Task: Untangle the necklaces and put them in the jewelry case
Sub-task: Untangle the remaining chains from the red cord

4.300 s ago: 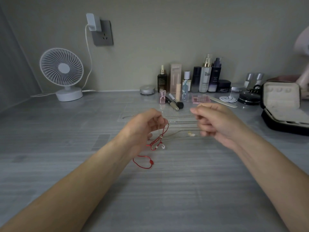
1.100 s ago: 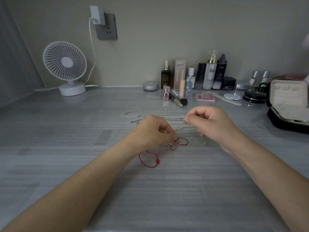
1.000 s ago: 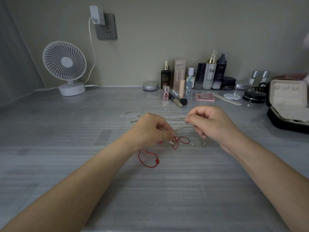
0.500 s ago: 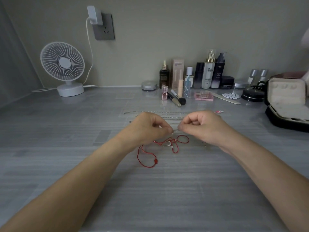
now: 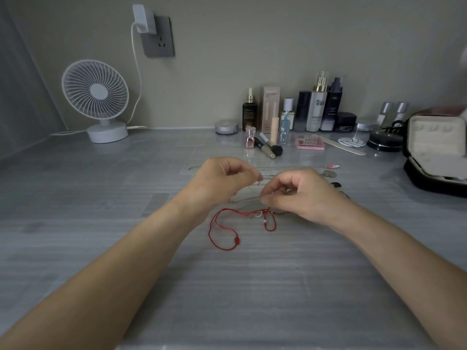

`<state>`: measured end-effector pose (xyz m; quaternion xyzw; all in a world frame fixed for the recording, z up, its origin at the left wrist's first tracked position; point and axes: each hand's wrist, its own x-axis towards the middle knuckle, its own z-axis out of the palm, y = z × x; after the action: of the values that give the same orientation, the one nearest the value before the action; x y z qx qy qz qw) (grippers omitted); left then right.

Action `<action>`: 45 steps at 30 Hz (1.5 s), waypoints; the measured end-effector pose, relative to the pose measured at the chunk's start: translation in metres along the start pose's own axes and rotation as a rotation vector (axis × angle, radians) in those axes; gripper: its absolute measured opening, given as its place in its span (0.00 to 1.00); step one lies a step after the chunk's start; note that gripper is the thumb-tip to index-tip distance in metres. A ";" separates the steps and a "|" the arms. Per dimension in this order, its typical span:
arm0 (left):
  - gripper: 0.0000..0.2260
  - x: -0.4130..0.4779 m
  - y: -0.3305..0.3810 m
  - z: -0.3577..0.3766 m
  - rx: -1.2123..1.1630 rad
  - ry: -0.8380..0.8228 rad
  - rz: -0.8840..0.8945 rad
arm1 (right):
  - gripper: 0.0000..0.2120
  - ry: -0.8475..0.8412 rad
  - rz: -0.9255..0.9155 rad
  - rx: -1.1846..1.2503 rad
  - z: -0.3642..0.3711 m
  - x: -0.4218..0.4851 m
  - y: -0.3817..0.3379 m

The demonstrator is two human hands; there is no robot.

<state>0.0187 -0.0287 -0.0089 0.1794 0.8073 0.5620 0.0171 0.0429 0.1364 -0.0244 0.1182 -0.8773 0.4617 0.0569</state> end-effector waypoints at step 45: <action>0.11 0.000 -0.011 0.010 0.251 -0.057 0.048 | 0.03 -0.195 0.099 -0.670 -0.035 -0.003 0.008</action>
<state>0.0181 -0.0236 -0.0228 0.2152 0.8659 0.4515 0.0041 0.0434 0.1696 -0.0113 0.0940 -0.9860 0.1368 -0.0141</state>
